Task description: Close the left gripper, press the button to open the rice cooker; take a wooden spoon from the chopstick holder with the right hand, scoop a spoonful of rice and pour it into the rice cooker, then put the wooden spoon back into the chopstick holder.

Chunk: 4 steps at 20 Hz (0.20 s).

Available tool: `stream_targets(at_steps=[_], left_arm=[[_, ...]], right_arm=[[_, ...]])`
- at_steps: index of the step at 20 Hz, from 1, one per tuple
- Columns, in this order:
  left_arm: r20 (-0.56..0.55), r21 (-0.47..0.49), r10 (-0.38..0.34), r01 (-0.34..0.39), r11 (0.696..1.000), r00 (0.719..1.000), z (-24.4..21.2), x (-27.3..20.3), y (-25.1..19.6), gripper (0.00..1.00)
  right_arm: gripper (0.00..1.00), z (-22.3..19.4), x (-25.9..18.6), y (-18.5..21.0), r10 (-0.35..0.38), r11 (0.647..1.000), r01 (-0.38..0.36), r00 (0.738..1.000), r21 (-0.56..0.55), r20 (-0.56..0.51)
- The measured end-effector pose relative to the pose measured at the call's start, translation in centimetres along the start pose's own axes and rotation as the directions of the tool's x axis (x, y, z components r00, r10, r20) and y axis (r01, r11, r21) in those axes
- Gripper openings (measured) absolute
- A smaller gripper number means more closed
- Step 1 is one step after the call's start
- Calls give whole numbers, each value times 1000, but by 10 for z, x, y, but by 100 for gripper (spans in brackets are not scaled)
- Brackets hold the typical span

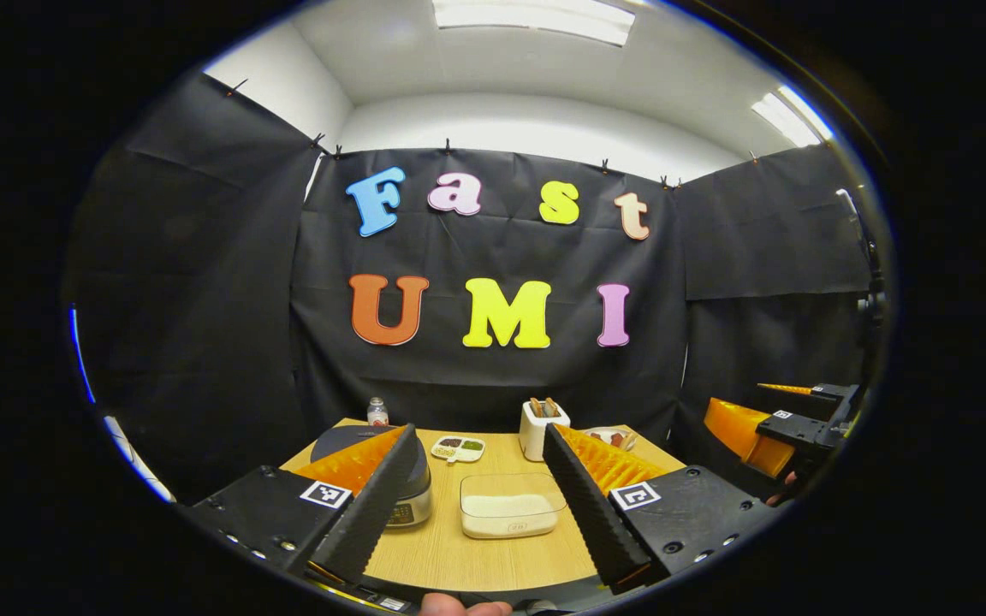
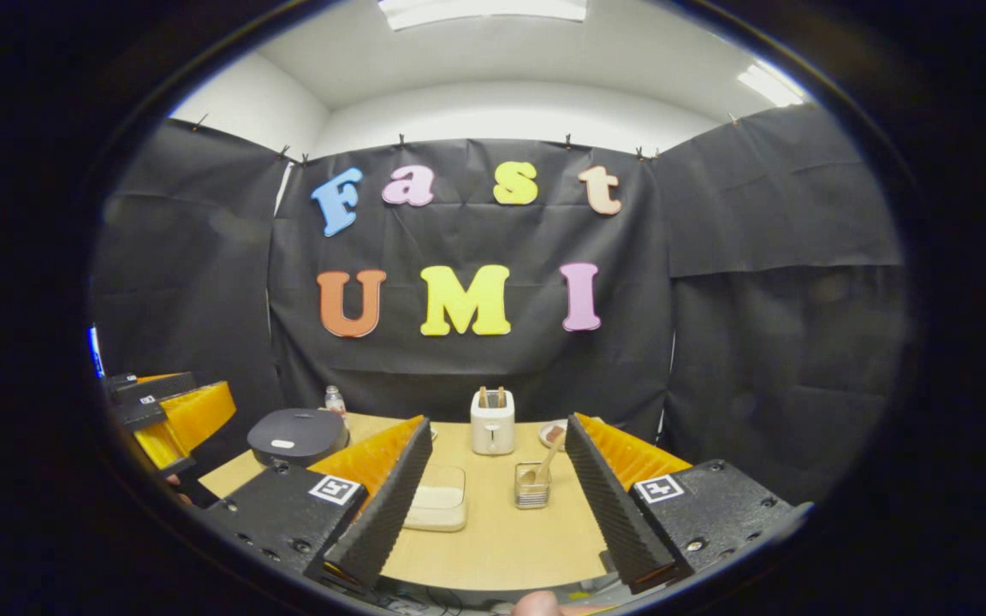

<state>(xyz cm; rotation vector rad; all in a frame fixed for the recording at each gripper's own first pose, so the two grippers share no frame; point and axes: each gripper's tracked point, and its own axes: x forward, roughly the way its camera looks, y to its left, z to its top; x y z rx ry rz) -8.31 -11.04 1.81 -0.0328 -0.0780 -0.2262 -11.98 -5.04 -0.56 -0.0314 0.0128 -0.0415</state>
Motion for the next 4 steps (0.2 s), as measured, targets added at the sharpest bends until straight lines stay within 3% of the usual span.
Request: stream_targets(at_steps=[4], left_arm=[[-3,14,1,-1,1000,1000,0,1,3,95]], right_arm=[[98,-2,5,7,16,1000,-16,1000,2,-6]])
